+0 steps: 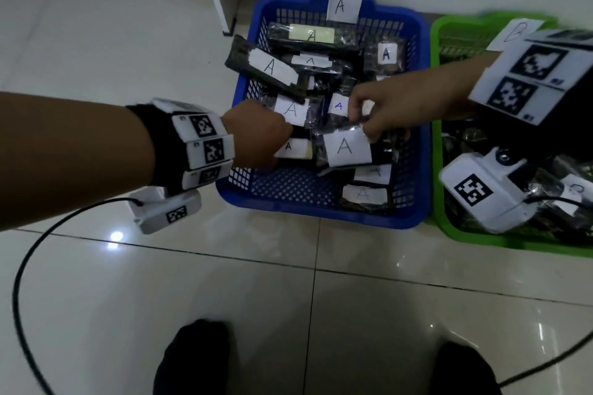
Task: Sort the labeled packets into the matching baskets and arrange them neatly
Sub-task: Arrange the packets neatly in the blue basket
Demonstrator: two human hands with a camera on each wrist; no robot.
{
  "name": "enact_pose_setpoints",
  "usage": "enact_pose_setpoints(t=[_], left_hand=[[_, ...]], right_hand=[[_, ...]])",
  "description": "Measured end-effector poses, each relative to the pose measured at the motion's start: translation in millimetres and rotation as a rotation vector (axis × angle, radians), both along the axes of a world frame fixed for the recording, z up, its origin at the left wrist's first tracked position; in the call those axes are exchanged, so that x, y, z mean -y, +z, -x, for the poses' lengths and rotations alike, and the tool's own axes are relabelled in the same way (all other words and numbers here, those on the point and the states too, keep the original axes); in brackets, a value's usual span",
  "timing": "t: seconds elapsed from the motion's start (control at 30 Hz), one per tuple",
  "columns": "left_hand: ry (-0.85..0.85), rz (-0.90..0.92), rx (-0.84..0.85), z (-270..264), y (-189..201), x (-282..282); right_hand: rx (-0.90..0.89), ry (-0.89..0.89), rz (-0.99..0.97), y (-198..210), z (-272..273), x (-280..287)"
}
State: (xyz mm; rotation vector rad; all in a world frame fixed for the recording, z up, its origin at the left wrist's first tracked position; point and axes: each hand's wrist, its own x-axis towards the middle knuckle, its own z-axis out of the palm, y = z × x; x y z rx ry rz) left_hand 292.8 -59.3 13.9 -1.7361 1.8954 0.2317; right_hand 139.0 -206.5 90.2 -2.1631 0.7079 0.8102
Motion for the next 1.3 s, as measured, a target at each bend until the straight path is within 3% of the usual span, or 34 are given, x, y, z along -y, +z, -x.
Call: enact_pose_setpoints(t=[0.13, 0.43, 0.53, 0.63, 0.7, 0.83, 1.03, 1.2, 1.3], left_hand=[[-0.048, 0.070, 0.000, -8.0, -0.1, 2.4], [-0.024, 0.153, -0.122, -23.1, 6.5, 1.1], [-0.080, 0.362, -0.203, -21.7, 8.4, -1.9], [-0.114, 0.583, -0.140, -23.9, 12.5, -2.7], [-0.032, 0.598, -0.096, -29.6, 17.1, 0.3], [0.234, 0.436, -0.123, -49.0, 20.0, 8.1], [0.231, 0.406, -0.155, -59.2, 26.1, 10.3], [0.160, 0.436, -0.371, -44.0, 26.3, 0.3], [0.096, 0.365, -0.482, -28.3, 22.1, -6.7]], right_hand=[[0.042, 0.040, -0.072, -13.3, -2.0, -22.5], [0.241, 0.124, 0.158, -62.2, -0.2, -75.8], [0.296, 0.113, 0.258, -72.4, 1.9, -82.6], [0.322, 0.108, 0.230, -69.5, 1.2, -80.0], [0.289, 0.229, 0.227, -70.4, 1.5, -78.8], [0.108, 0.541, 0.244, -76.4, 1.5, -87.8], [0.281, 0.201, 0.122, -58.1, -1.4, -71.8], [0.604, -0.342, 0.209, -45.1, -5.1, -40.1], [0.669, -0.460, 0.201, -44.0, -3.1, -29.2]])
